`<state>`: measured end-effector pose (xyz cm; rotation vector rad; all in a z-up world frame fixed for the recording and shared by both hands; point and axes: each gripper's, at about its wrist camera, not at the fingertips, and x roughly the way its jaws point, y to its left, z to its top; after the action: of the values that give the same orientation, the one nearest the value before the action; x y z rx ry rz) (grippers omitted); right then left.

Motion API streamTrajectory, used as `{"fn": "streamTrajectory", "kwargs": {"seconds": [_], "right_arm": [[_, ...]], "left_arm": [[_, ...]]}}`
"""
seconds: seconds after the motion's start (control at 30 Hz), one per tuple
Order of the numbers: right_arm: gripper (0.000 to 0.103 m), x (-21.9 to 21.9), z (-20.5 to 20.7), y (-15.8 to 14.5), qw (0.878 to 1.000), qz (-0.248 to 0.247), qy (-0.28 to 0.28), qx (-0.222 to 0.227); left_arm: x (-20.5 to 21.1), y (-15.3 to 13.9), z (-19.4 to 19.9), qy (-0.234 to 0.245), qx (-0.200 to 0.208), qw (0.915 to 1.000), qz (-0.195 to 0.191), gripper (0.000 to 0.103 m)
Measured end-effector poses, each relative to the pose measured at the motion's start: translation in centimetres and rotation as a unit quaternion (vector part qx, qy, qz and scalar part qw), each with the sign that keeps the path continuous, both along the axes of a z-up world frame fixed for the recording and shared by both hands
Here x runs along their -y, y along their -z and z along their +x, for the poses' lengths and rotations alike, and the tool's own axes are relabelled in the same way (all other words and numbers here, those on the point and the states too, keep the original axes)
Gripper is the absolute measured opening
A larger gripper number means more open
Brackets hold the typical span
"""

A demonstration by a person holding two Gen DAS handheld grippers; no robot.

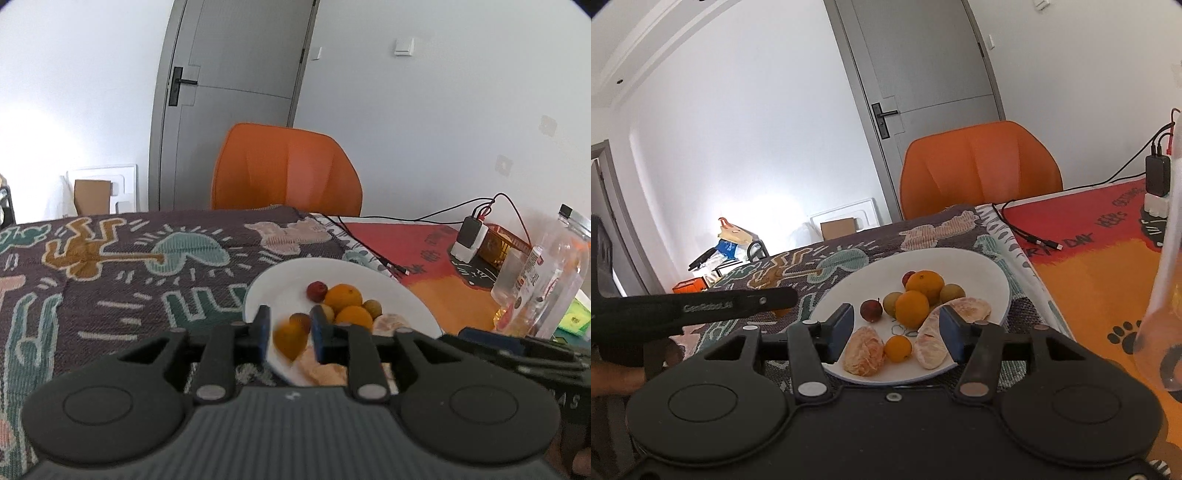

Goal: Organize fruits

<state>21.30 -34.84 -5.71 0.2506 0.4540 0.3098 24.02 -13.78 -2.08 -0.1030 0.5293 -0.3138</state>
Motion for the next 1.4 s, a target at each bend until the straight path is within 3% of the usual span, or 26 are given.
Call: {"fn": "streamTrajectory", "kwargs": {"seconds": [0.23,0.37,0.53,0.6,0.7,0.87,1.03,1.4], "right_arm": [[0.059,-0.2,-0.2,0.5,1.000,0.006,0.000,-0.002],[0.071,-1.1,-0.5,0.5,1.000,0.007,-0.005,-0.001],[0.078,-2.7,-1.1,0.2,1.000,0.003,-0.017,-0.001],[0.085,-3.3,-1.4,0.1,1.000,0.000,-0.019,-0.001],[0.097,-4.1,-2.1,-0.2,1.000,0.000,-0.018,0.003],[0.103,-5.4,-3.2,-1.1,1.000,-0.004,-0.023,0.008],[0.103,-6.5,-4.0,-1.7,0.999,-0.011,-0.030,-0.002],[0.103,-8.4,-7.4,-3.0,0.998,-0.033,-0.052,-0.005]], "left_arm": [[-1.5,-0.4,-1.0,-0.018,0.002,0.9998,-0.005,0.037],[-3.4,-0.6,-2.2,-0.037,0.000,0.9993,-0.008,0.045],[-6.1,-1.2,-4.2,-0.066,0.011,0.9977,-0.006,0.061],[-7.3,-1.5,-5.2,-0.080,0.016,0.9966,-0.010,0.076],[-9.0,-1.9,-6.8,-0.107,0.027,0.9938,-0.009,0.088],[-11.2,-2.6,-9.1,-0.136,0.029,0.9902,-0.008,0.095],[-12.2,-3.4,-11.6,-0.143,0.037,0.9886,0.026,0.102],[-12.9,-3.5,-16.2,-0.164,0.030,0.9849,0.045,0.103]]}}
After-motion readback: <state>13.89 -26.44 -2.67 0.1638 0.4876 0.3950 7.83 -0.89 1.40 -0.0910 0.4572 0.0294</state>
